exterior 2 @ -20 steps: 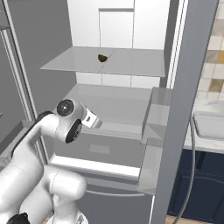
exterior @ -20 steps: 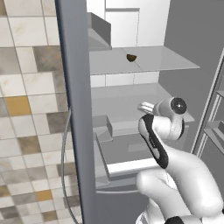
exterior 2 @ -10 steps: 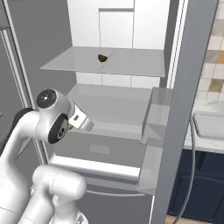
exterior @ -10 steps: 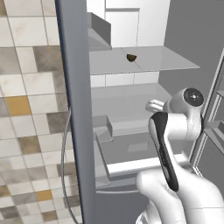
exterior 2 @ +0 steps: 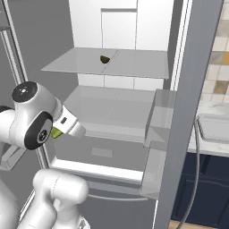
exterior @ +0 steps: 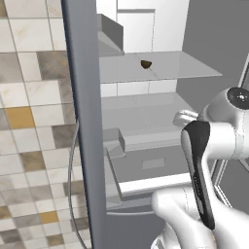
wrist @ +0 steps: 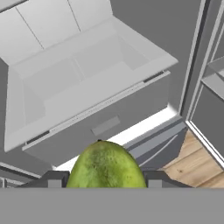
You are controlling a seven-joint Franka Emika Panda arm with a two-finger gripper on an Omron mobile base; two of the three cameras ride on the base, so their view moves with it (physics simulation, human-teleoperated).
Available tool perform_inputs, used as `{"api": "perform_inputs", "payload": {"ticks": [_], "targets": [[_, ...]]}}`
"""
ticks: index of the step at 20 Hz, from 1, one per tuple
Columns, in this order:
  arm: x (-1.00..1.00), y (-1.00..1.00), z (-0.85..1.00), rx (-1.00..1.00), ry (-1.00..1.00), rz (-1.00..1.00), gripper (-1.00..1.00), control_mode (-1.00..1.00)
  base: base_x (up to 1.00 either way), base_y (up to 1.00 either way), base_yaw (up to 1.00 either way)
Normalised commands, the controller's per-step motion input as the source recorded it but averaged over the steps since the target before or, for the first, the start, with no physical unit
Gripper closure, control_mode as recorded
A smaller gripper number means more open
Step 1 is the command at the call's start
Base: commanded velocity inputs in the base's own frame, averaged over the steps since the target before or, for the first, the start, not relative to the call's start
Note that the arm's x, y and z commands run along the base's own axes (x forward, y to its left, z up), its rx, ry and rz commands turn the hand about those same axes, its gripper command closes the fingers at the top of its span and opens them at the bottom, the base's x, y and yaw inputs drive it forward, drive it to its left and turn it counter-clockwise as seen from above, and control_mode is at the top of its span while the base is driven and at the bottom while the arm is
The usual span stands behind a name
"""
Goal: Pick the kiwi and mango from the fridge and place them inside the tupperware on the counter.
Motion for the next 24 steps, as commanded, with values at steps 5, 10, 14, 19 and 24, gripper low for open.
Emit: {"api": "perform_inputs", "payload": {"ticks": [5, 10, 14, 19, 24], "targets": [[-0.47, 0.00, 0.55, 0.00, 0.27, -0.01, 1.00, -1.00, 0.00, 0.00, 0.00], [-0.31, 0.00, 0.23, 0.00, 0.16, -0.08, 1.00, -1.00, 0.00, 0.00, 0.00], [-0.33, 0.00, 0.00, 0.00, -0.04, 0.00, 1.00, -1.00, 0.00, 0.00, 0.00], [-0.48, 0.00, 0.00, 0.00, -0.24, -0.03, 1.00, -1.00, 0.00, 0.00, 0.00], [-0.47, 0.00, 0.00, 0.00, -0.15, -0.04, 1.00, -1.00, 0.00, 0.00, 0.00]]}}
